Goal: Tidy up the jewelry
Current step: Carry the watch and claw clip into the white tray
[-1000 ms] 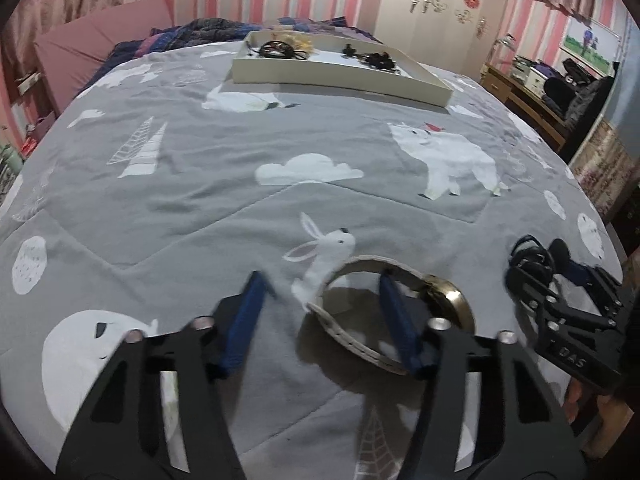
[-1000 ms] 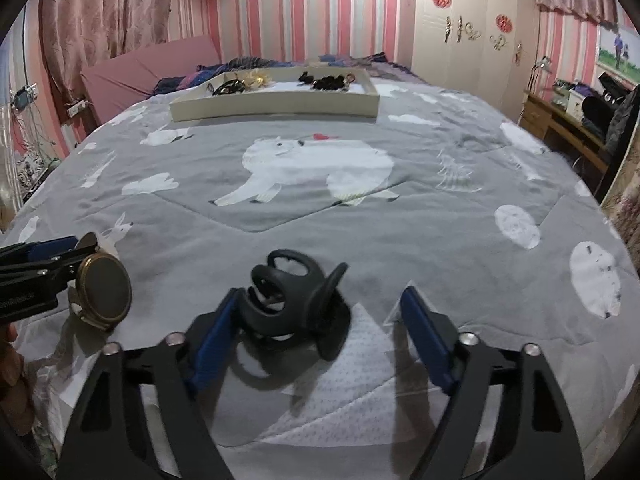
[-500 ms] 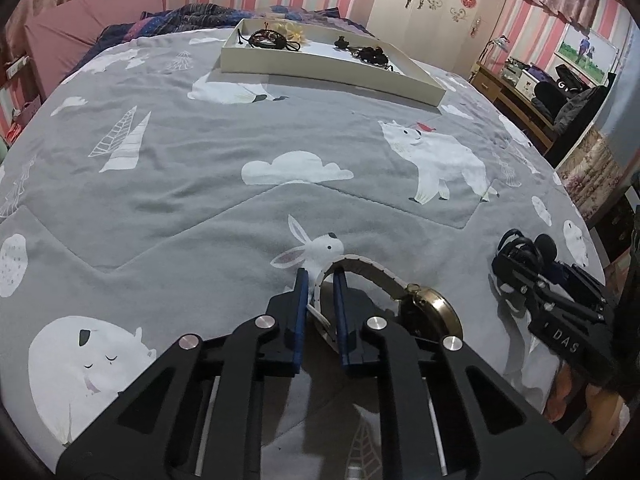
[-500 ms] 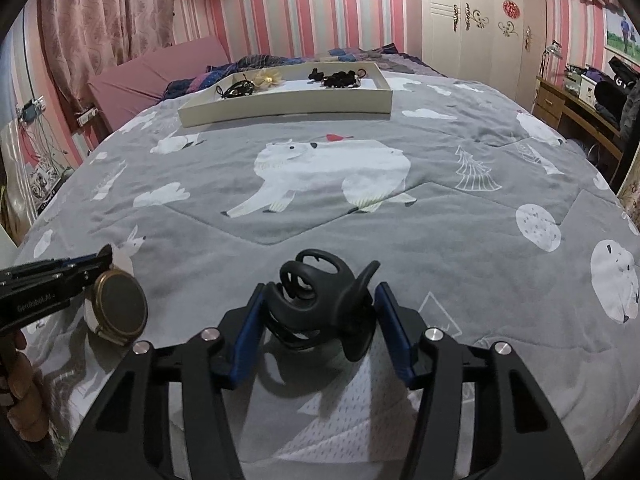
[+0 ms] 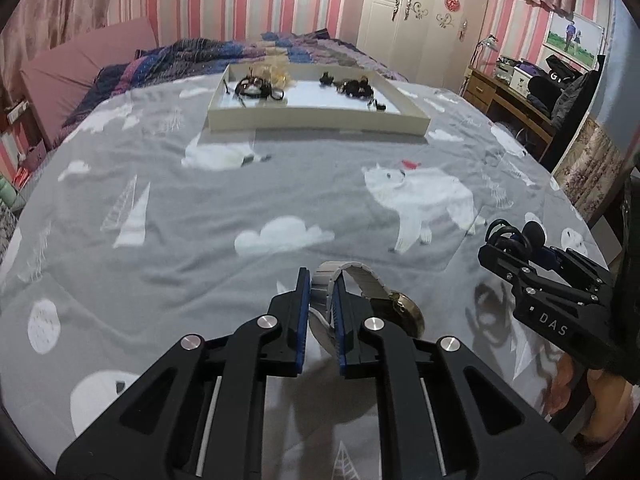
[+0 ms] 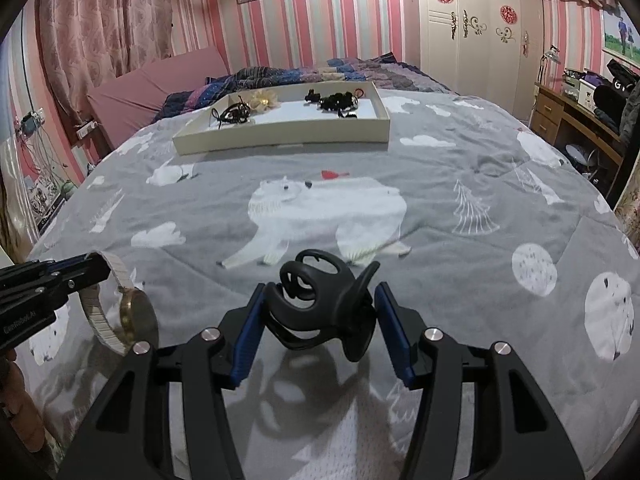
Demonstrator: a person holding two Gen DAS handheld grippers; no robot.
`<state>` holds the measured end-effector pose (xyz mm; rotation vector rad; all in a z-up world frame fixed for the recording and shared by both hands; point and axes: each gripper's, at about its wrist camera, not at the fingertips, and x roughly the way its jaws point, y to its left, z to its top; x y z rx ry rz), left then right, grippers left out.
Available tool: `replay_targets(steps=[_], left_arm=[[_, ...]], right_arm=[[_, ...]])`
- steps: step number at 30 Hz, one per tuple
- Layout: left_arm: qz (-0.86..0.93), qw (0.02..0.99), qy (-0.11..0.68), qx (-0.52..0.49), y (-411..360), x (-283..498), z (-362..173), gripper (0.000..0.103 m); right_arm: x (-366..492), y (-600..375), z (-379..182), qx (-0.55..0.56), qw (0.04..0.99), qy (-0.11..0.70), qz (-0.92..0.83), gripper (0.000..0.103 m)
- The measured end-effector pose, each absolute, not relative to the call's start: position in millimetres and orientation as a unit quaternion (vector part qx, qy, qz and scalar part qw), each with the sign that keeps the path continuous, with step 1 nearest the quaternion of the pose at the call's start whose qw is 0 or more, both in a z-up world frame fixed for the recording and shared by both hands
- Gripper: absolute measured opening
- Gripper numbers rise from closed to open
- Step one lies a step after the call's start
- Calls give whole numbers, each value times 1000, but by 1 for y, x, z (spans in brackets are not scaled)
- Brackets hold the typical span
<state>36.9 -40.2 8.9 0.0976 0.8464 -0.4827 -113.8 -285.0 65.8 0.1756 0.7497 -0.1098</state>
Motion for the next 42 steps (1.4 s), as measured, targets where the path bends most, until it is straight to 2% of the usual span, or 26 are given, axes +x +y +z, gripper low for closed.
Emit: replay_targets(steps=[9,19,31,42], left_arm=[[-241,896,369,55,-52,61,48,9],[-214,913,341,69,-65,121,84,9],[-188,912,360,58,-79,221,92,10],[-165,900,401,43,-95,310,55,10]], right_arm=[[-82,-298,91,81,931,351,-57,55],[-23,-309,106,72,931,352,-63,55],[70,-309,139,47,939,335,-59,55],[158,-318,119,45,930,359,-61,55]])
